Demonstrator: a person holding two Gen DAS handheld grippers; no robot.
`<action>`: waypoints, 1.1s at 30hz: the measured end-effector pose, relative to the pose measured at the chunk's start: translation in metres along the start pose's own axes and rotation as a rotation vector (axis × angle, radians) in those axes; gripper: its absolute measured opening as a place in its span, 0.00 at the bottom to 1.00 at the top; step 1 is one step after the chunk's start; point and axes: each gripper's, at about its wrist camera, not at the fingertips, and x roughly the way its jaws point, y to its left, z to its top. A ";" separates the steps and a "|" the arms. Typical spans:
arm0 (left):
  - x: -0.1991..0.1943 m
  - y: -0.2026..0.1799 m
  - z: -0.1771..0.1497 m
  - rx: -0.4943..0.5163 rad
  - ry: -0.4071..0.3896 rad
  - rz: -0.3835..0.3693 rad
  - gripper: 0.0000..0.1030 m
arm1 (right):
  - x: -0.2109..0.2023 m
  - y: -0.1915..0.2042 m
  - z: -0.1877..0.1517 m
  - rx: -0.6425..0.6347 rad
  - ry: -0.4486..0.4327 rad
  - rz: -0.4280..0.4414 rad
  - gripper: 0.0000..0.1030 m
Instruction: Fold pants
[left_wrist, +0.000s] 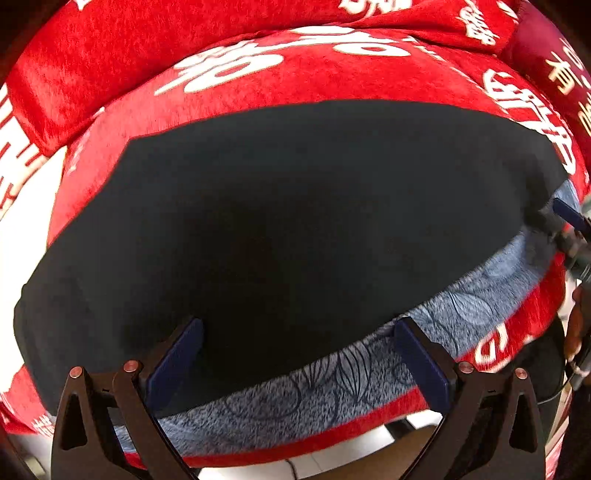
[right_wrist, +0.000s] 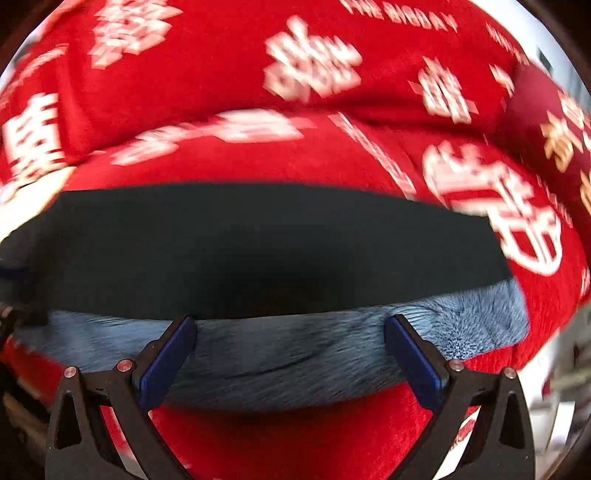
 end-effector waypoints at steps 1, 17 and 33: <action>-0.001 0.001 0.002 -0.007 -0.003 -0.002 1.00 | 0.000 -0.015 0.007 0.047 -0.047 -0.023 1.00; -0.001 -0.078 0.036 0.014 0.044 -0.067 1.00 | -0.024 -0.116 -0.046 0.404 -0.033 0.104 0.99; 0.033 -0.126 0.120 -0.168 0.022 0.068 1.00 | 0.011 -0.126 0.000 0.433 -0.152 0.239 0.97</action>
